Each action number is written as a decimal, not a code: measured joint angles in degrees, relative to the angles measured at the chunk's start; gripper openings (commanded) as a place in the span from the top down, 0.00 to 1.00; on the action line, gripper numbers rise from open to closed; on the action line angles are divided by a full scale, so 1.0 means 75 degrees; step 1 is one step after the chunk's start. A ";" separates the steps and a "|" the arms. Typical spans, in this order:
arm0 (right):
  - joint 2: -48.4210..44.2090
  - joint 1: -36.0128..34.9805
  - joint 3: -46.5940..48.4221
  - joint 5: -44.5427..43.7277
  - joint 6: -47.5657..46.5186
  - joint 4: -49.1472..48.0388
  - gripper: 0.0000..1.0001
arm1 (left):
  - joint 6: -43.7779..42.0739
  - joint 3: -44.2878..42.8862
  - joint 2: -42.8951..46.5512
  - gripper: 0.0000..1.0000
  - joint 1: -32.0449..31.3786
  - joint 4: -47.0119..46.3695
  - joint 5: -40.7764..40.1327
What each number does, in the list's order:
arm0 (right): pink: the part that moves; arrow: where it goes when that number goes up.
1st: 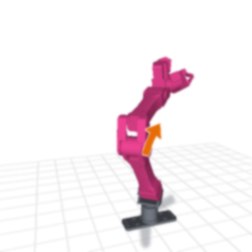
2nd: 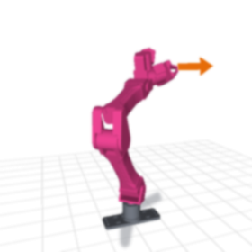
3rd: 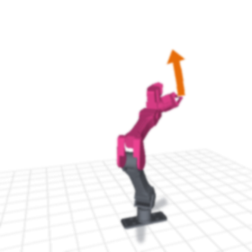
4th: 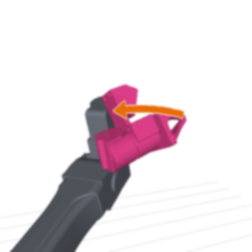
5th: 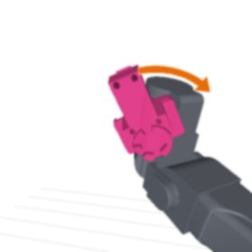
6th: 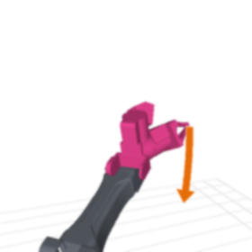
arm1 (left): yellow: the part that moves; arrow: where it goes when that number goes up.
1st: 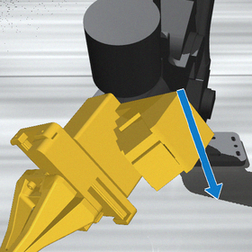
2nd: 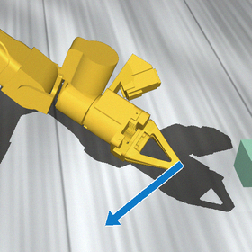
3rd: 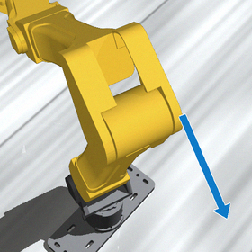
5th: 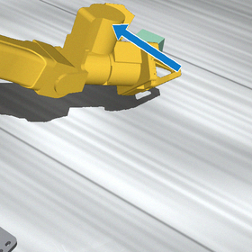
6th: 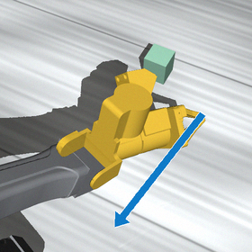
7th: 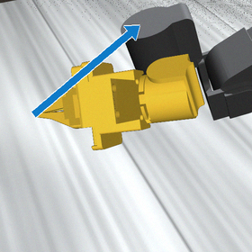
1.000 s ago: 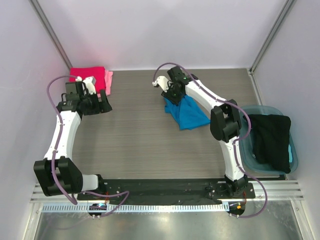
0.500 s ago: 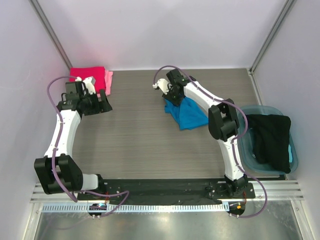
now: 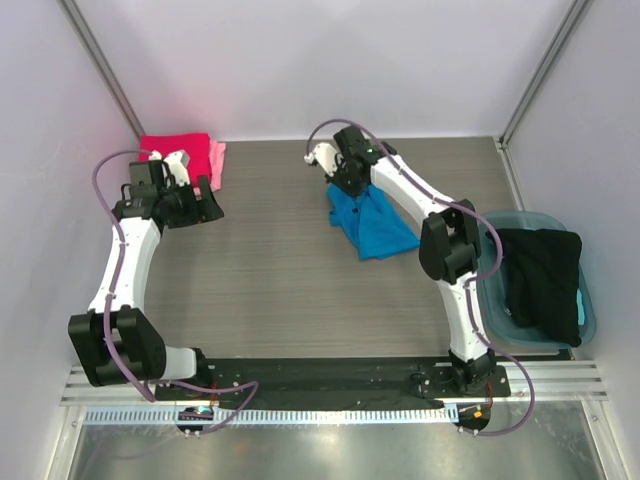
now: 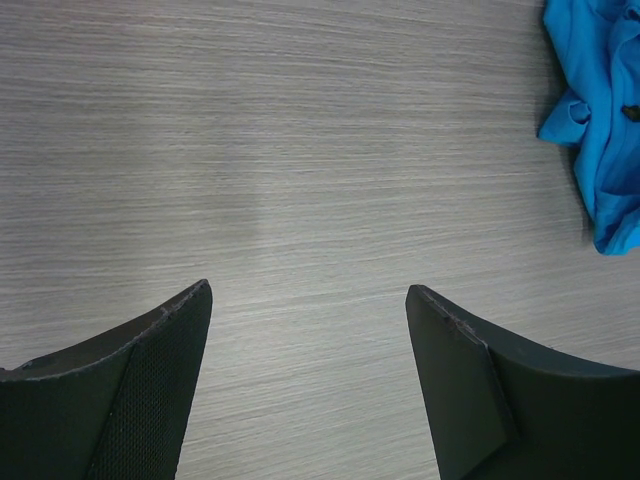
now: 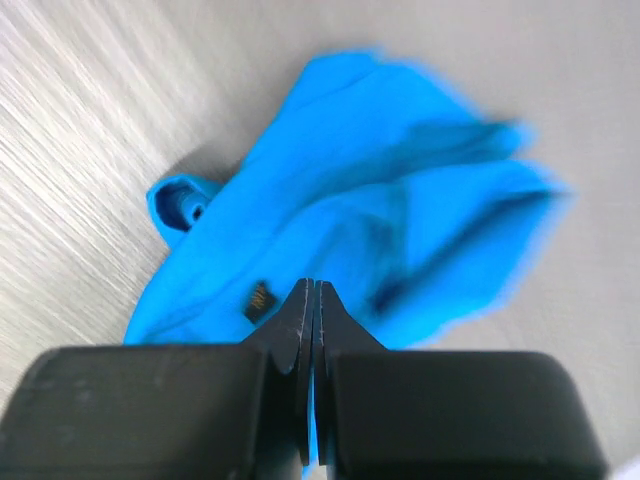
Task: Fold and stack the t-shirts
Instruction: Flatten the tshirt out
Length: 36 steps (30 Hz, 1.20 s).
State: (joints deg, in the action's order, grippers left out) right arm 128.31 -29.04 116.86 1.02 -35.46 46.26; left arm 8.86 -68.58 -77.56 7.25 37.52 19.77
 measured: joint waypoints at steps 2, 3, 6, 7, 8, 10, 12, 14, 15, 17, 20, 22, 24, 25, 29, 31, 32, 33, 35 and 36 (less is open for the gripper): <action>-0.0271 0.0000 0.0452 0.0041 -0.0009 0.0096 0.99 | 0.0020 -0.0082 -0.0070 0.21 0.0003 -0.0012 0.0047; -0.0481 0.0000 0.0740 0.0061 -0.0029 0.0099 0.99 | 0.0032 -0.0114 -0.0114 0.22 0.0003 -0.0055 0.0082; -0.1230 -0.0003 0.1434 0.0070 -0.0050 -0.0064 0.71 | 0.0117 -0.0201 -0.0251 0.22 0.0000 -0.0114 0.0198; -0.1603 -0.0003 0.1521 0.0020 -0.0047 -0.0224 0.61 | 0.0157 -0.0230 -0.0303 0.22 0.0003 -0.0137 0.0245; -0.1935 -0.0003 0.1539 -0.0061 -0.0058 -0.0332 0.57 | 0.0181 -0.0245 -0.0341 0.22 0.0003 -0.0163 0.0283; -0.2454 -0.0006 0.1422 -0.0227 -0.0050 -0.0513 0.57 | 0.0221 -0.0274 -0.0405 0.22 0.0000 -0.0175 0.0344; -0.2696 0.0015 0.1291 -0.0277 0.0015 -0.0583 0.61 | 0.0248 -0.0286 -0.0425 0.22 0.0003 -0.0181 0.0388; -0.2541 0.0041 0.1166 -0.0256 0.0114 -0.0551 0.61 | 0.0271 -0.0286 -0.0423 0.22 0.0003 -0.0187 0.0425; -0.2355 0.0050 0.1119 -0.0254 0.0146 -0.0519 0.61 | 0.0286 -0.0286 -0.0423 0.22 0.0000 -0.0195 0.0437; -0.1722 0.0055 0.1061 -0.0245 0.0175 -0.0373 0.60 | 0.0309 -0.0286 -0.0417 0.22 0.0000 -0.0201 0.0449; -0.0615 0.0087 0.0970 -0.0157 0.0169 -0.0032 0.60 | 0.0309 -0.0280 -0.0350 0.21 0.0003 -0.0204 0.0443; 0.0012 0.0105 0.0915 -0.0143 0.0137 0.0271 0.61 | 0.0306 -0.0277 -0.0262 0.21 0.0012 -0.0204 0.0440; 0.0425 0.0149 0.0898 -0.0140 0.0102 0.0475 0.61 | 0.0306 -0.0265 -0.0172 0.21 0.0052 -0.0201 0.0440; 0.0557 0.0163 0.0898 -0.0143 0.0079 0.0557 0.61 | 0.0303 -0.0259 -0.0117 0.21 0.0079 -0.0204 0.0440; 0.0647 0.0236 0.0959 -0.0219 -0.0035 0.0699 0.61 | 0.0306 -0.0245 -0.0038 0.21 0.0213 -0.0204 0.0434; 0.0647 0.0262 0.1093 -0.0268 -0.0064 0.0670 0.61 | 0.0309 -0.0236 -0.0035 0.21 0.0256 -0.0204 0.0434; 0.0647 0.0291 0.1139 -0.0291 -0.0073 0.0647 0.61 | 0.0309 -0.0230 -0.0035 0.21 0.0271 -0.0204 0.0437; 0.0647 0.0303 0.1169 -0.0312 -0.0085 0.0627 0.61 | 0.0309 -0.0227 -0.0035 0.21 0.0286 -0.0201 0.0437; 0.0647 0.0335 0.1189 -0.0344 -0.0090 0.0612 0.62 | 0.0318 -0.0227 -0.0035 0.21 0.0300 -0.0204 0.0437; 0.0662 0.0347 0.1192 -0.0358 -0.0093 0.0612 0.61 | 0.0329 -0.0227 -0.0038 0.21 0.0303 -0.0204 0.0437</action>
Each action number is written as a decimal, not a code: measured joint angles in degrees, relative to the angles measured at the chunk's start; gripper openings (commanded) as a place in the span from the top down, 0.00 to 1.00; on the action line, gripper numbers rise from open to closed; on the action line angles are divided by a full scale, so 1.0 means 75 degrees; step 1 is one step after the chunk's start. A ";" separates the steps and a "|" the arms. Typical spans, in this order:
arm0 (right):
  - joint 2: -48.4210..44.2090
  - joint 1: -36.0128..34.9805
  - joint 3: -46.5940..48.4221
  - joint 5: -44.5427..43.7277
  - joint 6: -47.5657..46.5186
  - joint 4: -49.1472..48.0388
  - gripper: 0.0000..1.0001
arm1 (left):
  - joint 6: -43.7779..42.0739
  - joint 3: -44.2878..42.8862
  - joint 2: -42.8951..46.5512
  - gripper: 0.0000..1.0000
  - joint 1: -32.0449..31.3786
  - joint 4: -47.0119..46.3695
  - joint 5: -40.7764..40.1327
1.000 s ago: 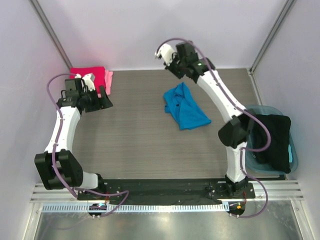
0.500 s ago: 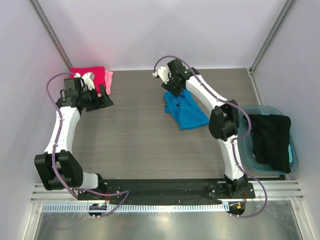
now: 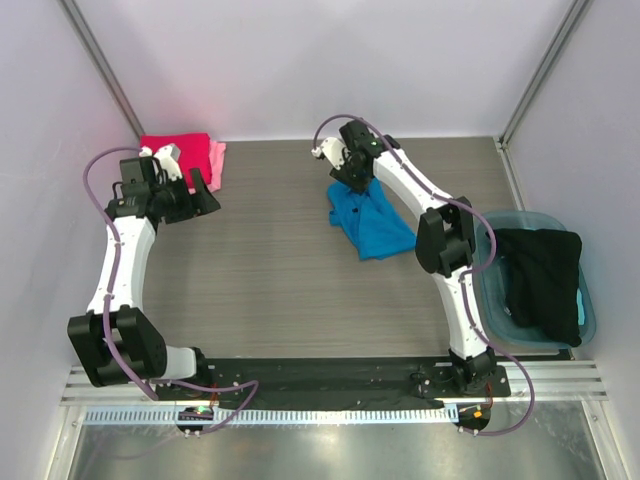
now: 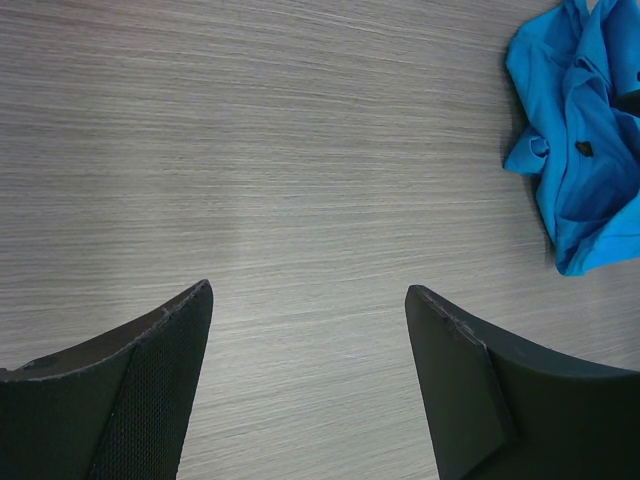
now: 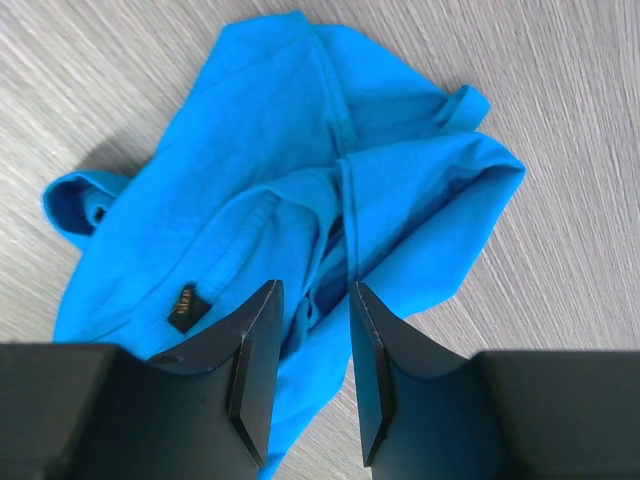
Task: Fold and stack the t-shirts
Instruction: Flatten the tshirt out
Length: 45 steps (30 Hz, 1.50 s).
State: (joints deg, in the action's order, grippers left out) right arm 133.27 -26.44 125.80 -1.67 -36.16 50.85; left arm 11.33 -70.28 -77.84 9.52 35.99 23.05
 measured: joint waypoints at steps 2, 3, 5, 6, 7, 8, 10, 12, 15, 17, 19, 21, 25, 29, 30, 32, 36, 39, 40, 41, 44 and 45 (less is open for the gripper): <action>0.0050 0.0026 0.0012 -0.0029 0.0003 -0.0009 0.61 | 0.0006 0.0000 0.0000 0.21 0.0000 0.0000 0.0003; 0.0105 0.0044 0.0041 -0.0032 0.0003 -0.0009 0.62 | 0.0012 0.0000 -0.0003 0.21 0.0000 0.0000 0.0006; 0.0242 0.0070 0.0085 -0.0035 0.0006 -0.0035 0.61 | 0.0015 0.0000 -0.0009 0.21 0.0000 0.0000 0.0006; 0.0303 0.0079 0.0087 -0.0035 0.0006 -0.0038 0.61 | 0.0015 0.0000 -0.0012 0.21 0.0003 0.0000 0.0006; 0.0376 0.0090 0.0099 -0.0029 0.0006 -0.0032 0.61 | 0.0020 0.0000 -0.0020 0.21 0.0006 -0.0003 0.0006; 0.0449 0.0099 0.0119 -0.0029 0.0006 -0.0029 0.61 | 0.0023 0.0000 -0.0026 0.21 0.0006 -0.0003 0.0006; 0.0603 0.0105 0.0175 -0.0020 0.0006 -0.0032 0.61 | 0.0032 0.0000 -0.0044 0.21 0.0015 -0.0006 0.0009; 0.0699 0.0105 0.0198 -0.0015 0.0006 -0.0029 0.62 | 0.0032 0.0000 -0.0061 0.21 0.0029 -0.0009 0.0009; 0.0804 0.0105 0.0309 0.0015 -0.0009 -0.0035 0.80 | 0.0035 0.0000 -0.0079 0.21 0.0047 -0.0020 0.0009; 0.0836 0.0105 0.0370 0.0041 -0.0009 -0.0058 0.95 | 0.0035 0.0000 -0.0093 0.21 0.0050 -0.0023 0.0012; 0.0854 0.0105 0.0449 0.0035 0.0047 -0.0085 0.99 | 0.0035 0.0000 -0.0105 0.21 0.0050 -0.0023 0.0012; 0.0854 0.0099 0.0527 -0.0006 0.0096 -0.0114 0.99 | 0.0035 0.0000 -0.0108 0.21 0.0050 -0.0023 0.0012; 0.0784 0.0020 0.0574 -0.0277 -0.0003 -0.0265 0.99 | 0.0041 0.0012 -0.0117 0.21 0.0058 -0.0032 0.0015; 0.0414 -0.0213 0.0615 -0.0472 -0.0154 -0.0265 0.99 | 0.0067 0.0017 -0.0207 0.22 0.0076 -0.0073 0.0061; 0.0283 -0.0289 0.0694 -0.0498 -0.0178 -0.0242 0.99 | 0.0070 0.0017 -0.0251 0.23 0.0085 -0.0082 0.0082; -0.0114 -0.0498 0.0941 -0.0548 -0.0254 -0.0274 0.99 | 0.0070 0.0017 -0.0341 0.27 0.0085 -0.0085 0.0102; -0.1454 -0.0976 0.1157 -0.0574 -0.0539 -0.0848 0.99 | 0.0015 -0.0099 -0.0679 0.27 0.0076 -0.0006 -0.0187; -0.2608 -0.1317 0.1478 -0.0629 -0.0851 -0.1641 0.99 | -0.0044 -0.0574 -0.1183 0.27 0.0055 0.0184 -0.0338; -0.2850 -0.1387 0.1641 -0.0653 -0.0950 -0.1909 0.99 | -0.0055 -0.0688 -0.1279 0.27 0.0044 0.0195 -0.0341; -0.3089 -0.1440 0.1842 -0.0714 -0.1058 -0.2226 0.99 | -0.0073 -0.0839 -0.1378 0.27 0.0015 0.0219 -0.0358; -0.3631 -0.1381 0.2229 -0.1023 -0.1437 -0.3191 0.99 | -0.0143 -0.1233 -0.1504 0.27 -0.0108 0.0291 -0.0423; -0.3759 -0.1311 0.2238 -0.1128 -0.1562 -0.3483 0.99 | -0.0160 -0.1358 -0.1521 0.27 -0.0157 0.0294 -0.0437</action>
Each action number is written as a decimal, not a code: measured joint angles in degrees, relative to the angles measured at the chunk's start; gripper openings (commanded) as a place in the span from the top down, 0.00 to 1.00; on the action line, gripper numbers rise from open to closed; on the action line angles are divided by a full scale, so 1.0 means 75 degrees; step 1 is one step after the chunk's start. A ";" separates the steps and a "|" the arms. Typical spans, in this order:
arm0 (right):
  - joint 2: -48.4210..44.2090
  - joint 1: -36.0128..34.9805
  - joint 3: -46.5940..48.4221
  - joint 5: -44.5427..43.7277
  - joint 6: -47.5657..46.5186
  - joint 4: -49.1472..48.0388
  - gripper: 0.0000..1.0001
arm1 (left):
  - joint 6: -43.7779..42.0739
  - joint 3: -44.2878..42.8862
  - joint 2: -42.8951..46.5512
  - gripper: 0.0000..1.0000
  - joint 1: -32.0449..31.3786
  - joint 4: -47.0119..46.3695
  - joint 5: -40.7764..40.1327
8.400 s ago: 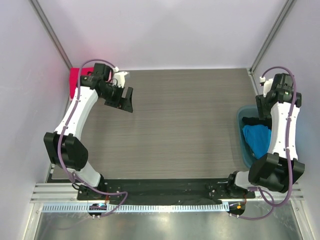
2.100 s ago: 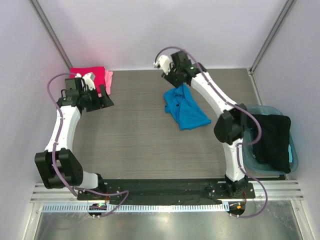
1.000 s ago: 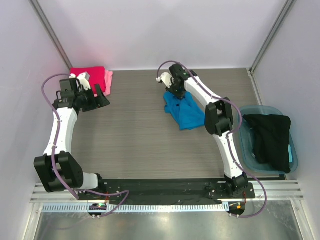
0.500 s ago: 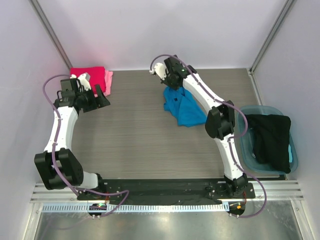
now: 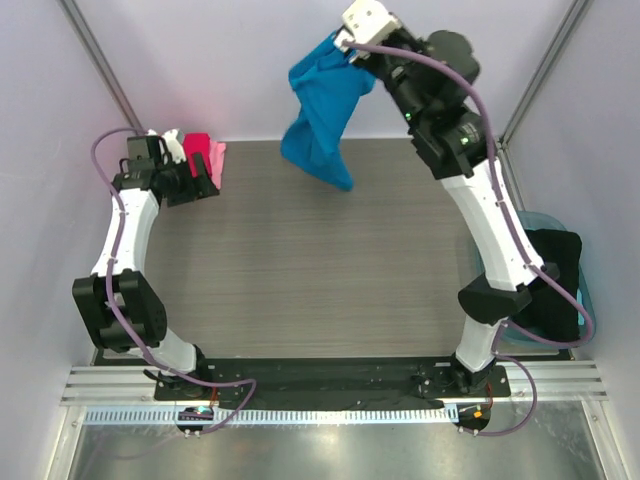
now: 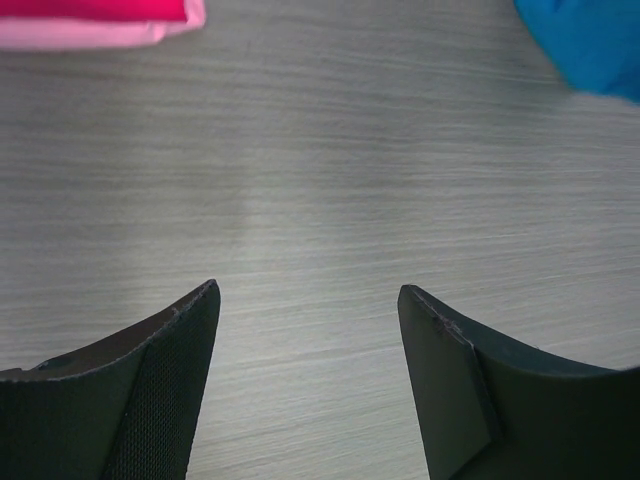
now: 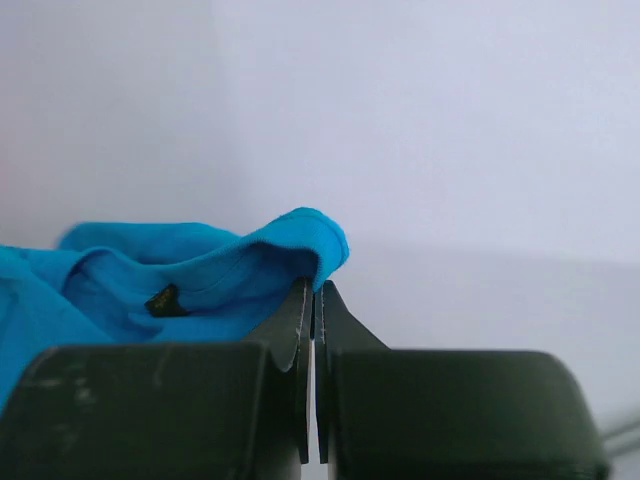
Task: Fold and stack the t-shirts
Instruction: Flatten the tshirt out
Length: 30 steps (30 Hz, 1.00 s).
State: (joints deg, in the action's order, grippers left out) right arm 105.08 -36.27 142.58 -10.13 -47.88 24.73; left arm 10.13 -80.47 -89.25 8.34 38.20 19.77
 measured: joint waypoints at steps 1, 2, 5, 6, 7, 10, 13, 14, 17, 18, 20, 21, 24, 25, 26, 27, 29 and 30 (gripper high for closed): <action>-0.0140 0.0111 -0.0015 -0.0131 -0.0140 -0.0318 0.99 | -0.0020 -0.0149 -0.0017 0.27 -0.0076 0.0003 -0.0009; -0.0239 0.0224 -0.0096 -0.0251 -0.0251 -0.0574 0.99 | -0.0044 -0.0271 -0.0026 0.27 -0.0143 0.0009 0.0000; -0.0408 0.0595 -0.0536 -0.0615 -0.0434 -0.1003 0.99 | -0.0146 -0.0557 -0.0076 0.26 -0.0367 0.0029 0.0117; -0.0460 0.0801 -0.0898 -0.0711 -0.0428 -0.1142 0.99 | -0.0195 -0.0606 -0.0102 0.26 -0.0460 0.0035 0.0169; -0.0484 0.0988 -0.1259 -0.0801 -0.0428 -0.1189 0.99 | -0.0239 -0.0659 -0.0149 0.26 -0.0580 0.0052 0.0224; -0.0455 0.1603 -0.2471 -0.1040 -0.0344 -0.1195 0.99 | -0.0440 -0.0822 -0.0434 0.26 -0.1020 0.0178 0.0498; -0.0221 0.2221 -0.3663 -0.1122 0.0044 -0.0833 0.99 | -0.0895 -0.1113 -0.1020 0.27 -0.1818 0.0414 0.0685; -0.0111 0.2361 -0.3920 -0.1119 0.0187 -0.0670 0.99 | -0.1084 -0.1186 -0.1212 0.29 -0.2113 0.0498 0.0702; 0.0210 0.2704 -0.4508 -0.1119 0.0548 -0.0146 0.99 | -0.1816 -0.1320 -0.1821 0.32 -0.3095 0.0723 0.0644; 0.0254 0.2751 -0.4666 -0.1113 0.0621 -0.0029 0.99 | -0.2090 -0.1317 -0.2017 0.34 -0.3413 0.0781 0.0571; 0.0268 0.2757 -0.4841 -0.1078 0.0717 0.0184 0.99 | -0.2605 -0.1276 -0.2337 0.34 -0.3966 0.0889 0.0347; 0.0268 0.2742 -0.4849 -0.1052 0.0761 0.0210 0.99 | -0.2844 -0.1198 -0.2445 0.34 -0.4214 0.0901 0.0230; 0.0245 0.2699 -0.4849 -0.0997 0.0895 0.0157 0.99 | -0.3418 -0.0752 -0.2498 0.33 -0.4648 0.0868 -0.0251; 0.0239 0.2696 -0.4849 -0.0968 0.0950 0.0157 0.99 | -0.3541 -0.0618 -0.2495 0.33 -0.4712 0.0868 -0.0391; 0.0239 0.2684 -0.4849 -0.0947 0.1011 0.0157 0.99 | -0.3678 -0.0493 -0.2495 0.33 -0.4762 0.0857 -0.0551; 0.0239 0.2678 -0.4849 -0.0927 0.1035 0.0157 0.99 | -0.3826 -0.0385 -0.2498 0.33 -0.4809 0.0857 -0.0711; 0.0239 0.2678 -0.4855 -0.0886 0.1075 0.0157 0.99 | -0.4010 -0.0323 -0.2527 0.33 -0.4902 0.0857 -0.0962; 0.0239 0.2678 -0.4858 -0.0877 0.1093 0.0157 0.99 | -0.4062 -0.0323 -0.2556 0.32 -0.4940 0.0828 -0.1061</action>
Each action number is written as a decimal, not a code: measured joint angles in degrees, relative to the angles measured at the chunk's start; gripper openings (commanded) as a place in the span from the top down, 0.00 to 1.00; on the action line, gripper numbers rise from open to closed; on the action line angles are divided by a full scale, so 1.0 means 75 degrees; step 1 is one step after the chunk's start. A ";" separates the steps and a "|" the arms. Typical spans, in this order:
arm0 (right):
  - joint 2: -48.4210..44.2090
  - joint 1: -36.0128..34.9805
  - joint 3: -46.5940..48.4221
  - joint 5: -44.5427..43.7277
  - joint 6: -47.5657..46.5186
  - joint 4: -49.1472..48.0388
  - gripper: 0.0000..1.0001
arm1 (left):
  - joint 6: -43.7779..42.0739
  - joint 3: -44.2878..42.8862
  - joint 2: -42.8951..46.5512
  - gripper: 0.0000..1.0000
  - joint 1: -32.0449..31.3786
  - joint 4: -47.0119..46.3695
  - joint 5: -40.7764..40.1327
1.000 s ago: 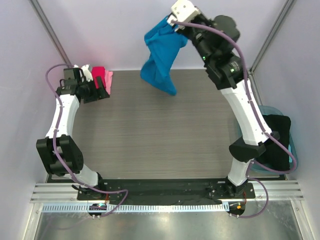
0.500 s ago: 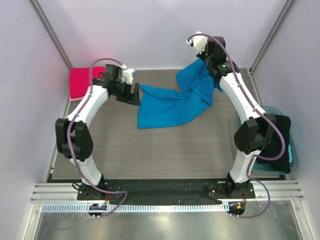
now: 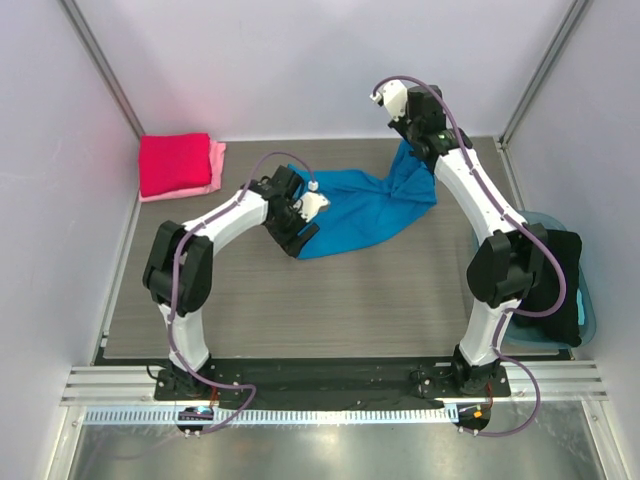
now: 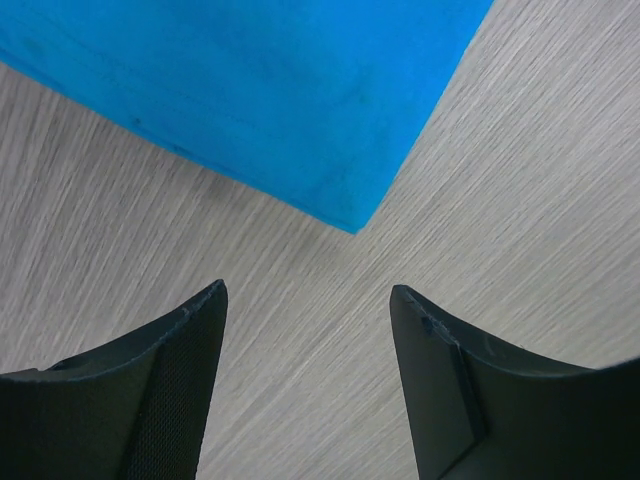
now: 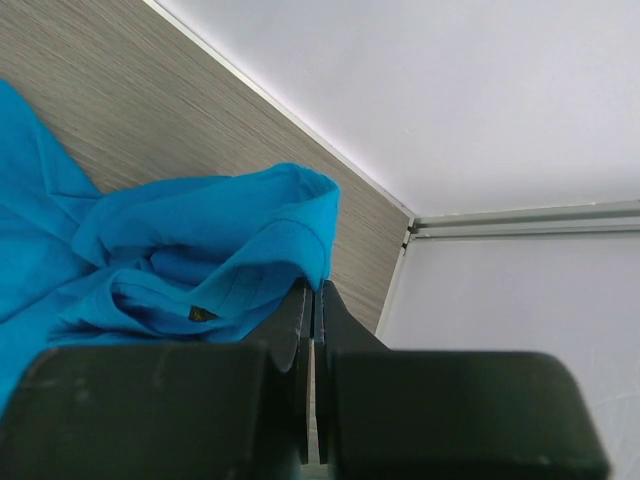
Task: Fold and stack the t-shirts
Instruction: Flatten the tshirt out
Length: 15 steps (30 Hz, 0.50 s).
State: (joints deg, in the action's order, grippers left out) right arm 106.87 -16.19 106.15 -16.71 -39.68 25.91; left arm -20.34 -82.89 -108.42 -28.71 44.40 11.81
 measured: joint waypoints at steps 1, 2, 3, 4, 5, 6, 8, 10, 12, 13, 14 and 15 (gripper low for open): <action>0.0000 0.0000 0.0000 0.0015 0.0015 0.0000 0.99 | -0.0058 0.0000 -0.0038 0.32 -0.0055 -0.0029 -0.0085; 0.0000 0.0003 0.0000 0.0023 0.0032 0.0003 0.99 | -0.0128 0.0000 -0.0096 0.33 -0.0134 -0.0052 -0.0160; 0.0000 0.0003 0.0000 0.0035 0.0058 0.0003 0.99 | -0.0154 -0.0003 -0.0160 0.32 -0.0204 -0.0073 -0.0192; 0.0000 0.0003 0.0000 0.0044 0.0076 0.0000 0.99 | -0.0163 -0.0006 -0.0245 0.32 -0.0283 -0.0105 -0.0227; 0.0000 0.0003 0.0000 0.0044 0.0087 0.0000 0.99 | -0.0166 -0.0017 -0.0341 0.32 -0.0347 -0.0122 -0.0239; 0.0000 0.0003 0.0000 0.0047 0.0108 0.0000 0.99 | -0.0163 -0.0032 -0.0463 0.32 -0.0411 -0.0134 -0.0242; 0.0003 0.0012 0.0000 0.0047 0.0119 0.0003 0.99 | -0.0154 -0.0108 -0.0740 0.33 -0.0522 -0.0146 -0.0251; 0.0003 0.0023 0.0000 0.0047 0.0119 0.0003 0.99 | -0.0149 -0.0239 -0.1049 0.35 -0.0600 -0.0140 -0.0268; 0.0000 0.0023 0.0000 0.0047 0.0128 0.0003 0.99 | -0.0102 -0.0481 -0.1207 0.52 -0.0641 -0.0117 -0.0356; 0.0000 0.0026 0.0000 0.0047 0.0137 0.0006 0.99 | -0.0070 -0.0577 -0.1268 0.62 -0.0647 -0.0128 -0.0376; 0.0000 0.0026 0.0000 0.0047 0.0140 0.0006 0.99 | -0.0087 -0.0685 -0.1349 0.75 -0.0647 -0.0125 -0.0376; 0.0000 0.0026 0.0000 0.0047 0.0143 0.0006 0.99 | -0.0067 -0.0790 -0.1434 0.99 -0.0647 -0.0122 -0.0391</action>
State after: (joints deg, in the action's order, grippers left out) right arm 106.87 -15.99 106.15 -16.36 -38.61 25.96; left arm -20.84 -88.82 -119.17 -33.56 43.48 8.88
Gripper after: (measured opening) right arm 0.030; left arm 0.307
